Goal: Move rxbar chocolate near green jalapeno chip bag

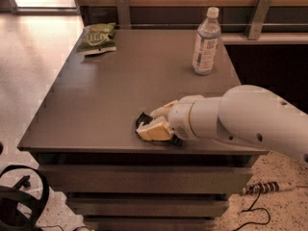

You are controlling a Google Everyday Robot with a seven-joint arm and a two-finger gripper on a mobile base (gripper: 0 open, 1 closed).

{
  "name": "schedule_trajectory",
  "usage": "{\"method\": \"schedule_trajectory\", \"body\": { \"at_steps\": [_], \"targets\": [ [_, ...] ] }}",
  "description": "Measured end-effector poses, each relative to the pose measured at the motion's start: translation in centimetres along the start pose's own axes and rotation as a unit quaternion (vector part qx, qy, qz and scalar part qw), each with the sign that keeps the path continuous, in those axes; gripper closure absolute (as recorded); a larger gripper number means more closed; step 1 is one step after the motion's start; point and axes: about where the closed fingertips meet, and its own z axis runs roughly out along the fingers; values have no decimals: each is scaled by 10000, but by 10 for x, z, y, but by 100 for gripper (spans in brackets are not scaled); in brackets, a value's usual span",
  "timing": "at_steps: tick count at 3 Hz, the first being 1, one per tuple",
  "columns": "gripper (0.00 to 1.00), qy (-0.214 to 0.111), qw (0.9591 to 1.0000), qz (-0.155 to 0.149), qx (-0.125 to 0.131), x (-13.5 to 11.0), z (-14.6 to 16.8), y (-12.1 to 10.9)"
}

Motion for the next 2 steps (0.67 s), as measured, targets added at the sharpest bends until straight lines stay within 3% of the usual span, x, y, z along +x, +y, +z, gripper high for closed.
{"method": "schedule_trajectory", "body": {
  "at_steps": [2],
  "targets": [
    [100,0,10000,-1,1,0,0,0]
  ]
}}
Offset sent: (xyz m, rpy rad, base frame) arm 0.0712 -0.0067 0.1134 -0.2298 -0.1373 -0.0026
